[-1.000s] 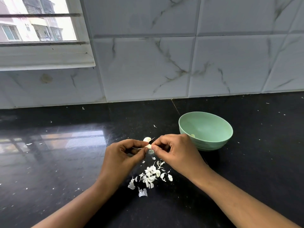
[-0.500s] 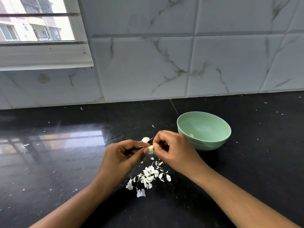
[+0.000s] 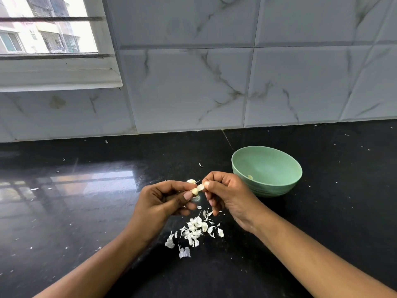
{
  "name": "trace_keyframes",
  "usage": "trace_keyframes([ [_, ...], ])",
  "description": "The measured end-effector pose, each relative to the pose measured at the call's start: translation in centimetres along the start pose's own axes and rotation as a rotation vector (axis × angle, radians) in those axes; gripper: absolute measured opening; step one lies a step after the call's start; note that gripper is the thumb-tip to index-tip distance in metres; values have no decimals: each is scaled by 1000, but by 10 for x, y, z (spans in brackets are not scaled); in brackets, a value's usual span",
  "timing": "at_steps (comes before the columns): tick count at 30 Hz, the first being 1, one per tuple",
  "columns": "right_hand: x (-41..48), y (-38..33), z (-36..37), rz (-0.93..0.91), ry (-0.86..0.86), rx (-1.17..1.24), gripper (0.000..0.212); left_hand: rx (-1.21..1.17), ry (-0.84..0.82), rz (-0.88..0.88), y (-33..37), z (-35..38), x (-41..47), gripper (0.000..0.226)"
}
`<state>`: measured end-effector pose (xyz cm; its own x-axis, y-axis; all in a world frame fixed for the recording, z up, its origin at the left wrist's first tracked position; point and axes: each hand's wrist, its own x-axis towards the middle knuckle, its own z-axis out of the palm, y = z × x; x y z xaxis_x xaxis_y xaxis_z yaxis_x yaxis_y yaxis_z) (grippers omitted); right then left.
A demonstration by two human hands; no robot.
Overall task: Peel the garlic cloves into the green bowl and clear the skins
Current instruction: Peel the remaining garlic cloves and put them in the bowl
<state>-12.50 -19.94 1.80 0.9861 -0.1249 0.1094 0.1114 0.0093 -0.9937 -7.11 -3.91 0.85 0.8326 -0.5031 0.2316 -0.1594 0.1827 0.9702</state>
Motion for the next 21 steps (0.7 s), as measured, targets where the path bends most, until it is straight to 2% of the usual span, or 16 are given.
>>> trace_keyframes([
  [6, 1, 0, -2, 2, 54, 45, 25, -104, 37, -27, -1, -1, 3, 11],
  [7, 2, -1, -4, -9, 63, 16, 24, -139, 34, -36, 0, -2, 4, 15],
  [9, 1, -2, -9, -41, 54, -162, 20, -176, 34, -61, -3, -6, 7, 49],
  [10, 1, -3, -11, -57, 36, -297, 16, -186, 47, -84, -4, -6, 8, 59],
  [12, 1, -5, -15, -83, -1, -553, 12, -216, 49, -135, -6, -7, 9, 64],
  [14, 1, -4, -16, -98, -24, -708, 11, -250, 41, -186, -7, -6, 10, 54],
  [17, 1, -1, -16, -95, -52, -779, 11, -286, 50, -274, -6, -2, 9, 19],
  [21, 0, -1, -14, -140, -42, -737, 19, -267, 29, -303, -4, -1, 9, 19],
])
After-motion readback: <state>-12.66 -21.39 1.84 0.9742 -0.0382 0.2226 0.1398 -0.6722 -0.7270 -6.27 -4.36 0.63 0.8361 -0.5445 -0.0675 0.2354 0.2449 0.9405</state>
